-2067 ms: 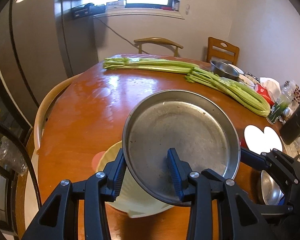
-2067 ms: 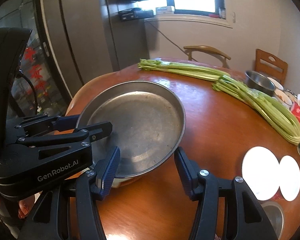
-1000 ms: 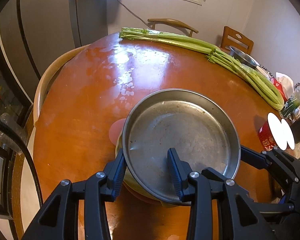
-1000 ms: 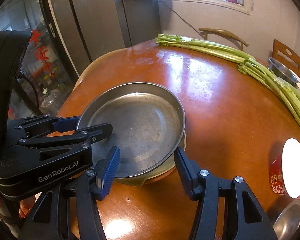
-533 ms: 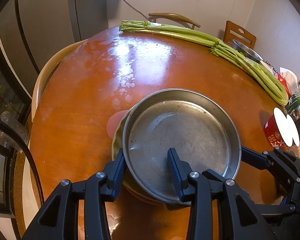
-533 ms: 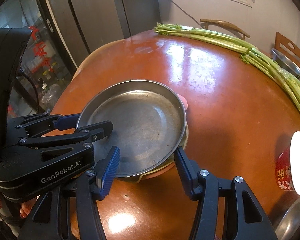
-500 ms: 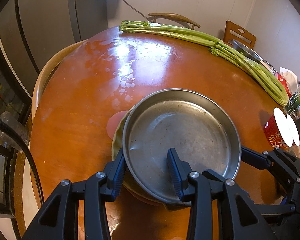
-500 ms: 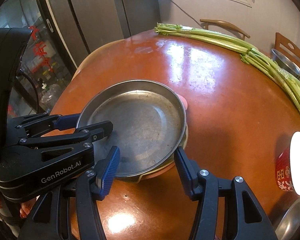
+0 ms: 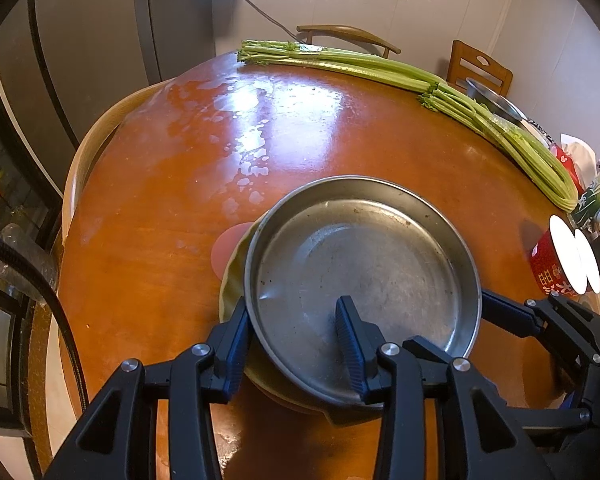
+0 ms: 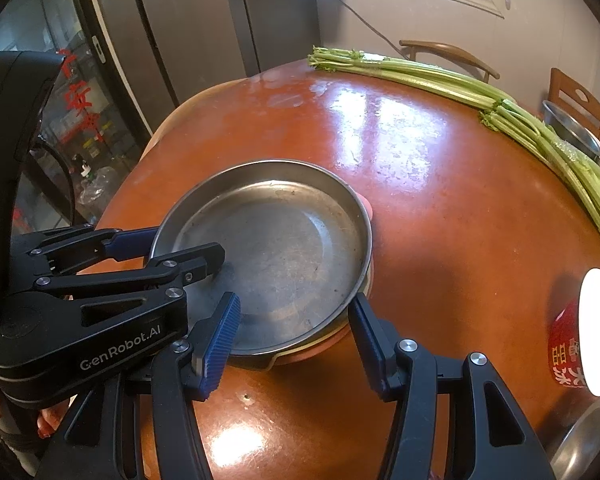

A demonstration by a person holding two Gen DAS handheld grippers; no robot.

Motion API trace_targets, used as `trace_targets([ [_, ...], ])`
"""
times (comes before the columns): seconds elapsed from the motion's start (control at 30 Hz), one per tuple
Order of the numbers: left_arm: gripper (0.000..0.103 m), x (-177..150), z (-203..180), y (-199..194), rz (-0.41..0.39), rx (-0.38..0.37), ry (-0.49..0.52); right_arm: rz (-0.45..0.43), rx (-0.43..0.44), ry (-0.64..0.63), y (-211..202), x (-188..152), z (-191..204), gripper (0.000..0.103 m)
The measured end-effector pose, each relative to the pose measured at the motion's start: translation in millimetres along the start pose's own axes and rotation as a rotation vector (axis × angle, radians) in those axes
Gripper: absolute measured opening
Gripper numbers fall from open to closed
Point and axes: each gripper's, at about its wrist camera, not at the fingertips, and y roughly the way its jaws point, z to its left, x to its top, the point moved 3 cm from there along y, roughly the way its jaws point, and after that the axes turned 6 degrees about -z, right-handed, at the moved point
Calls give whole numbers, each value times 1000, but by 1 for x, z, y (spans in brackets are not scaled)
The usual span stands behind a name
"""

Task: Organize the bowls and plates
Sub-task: 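Lower the grey pan onto the yellow shell plate and open the left gripper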

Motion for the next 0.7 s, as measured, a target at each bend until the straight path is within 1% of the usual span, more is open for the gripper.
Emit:
trace_targets([
  [0.33,43,-1,1,0,0,-9,-10,-4,4,2,1,1,-1,59],
  [0.7,44,0,2,-2,-6,-4,-12,-14,-16,-13,1,4,0,59],
])
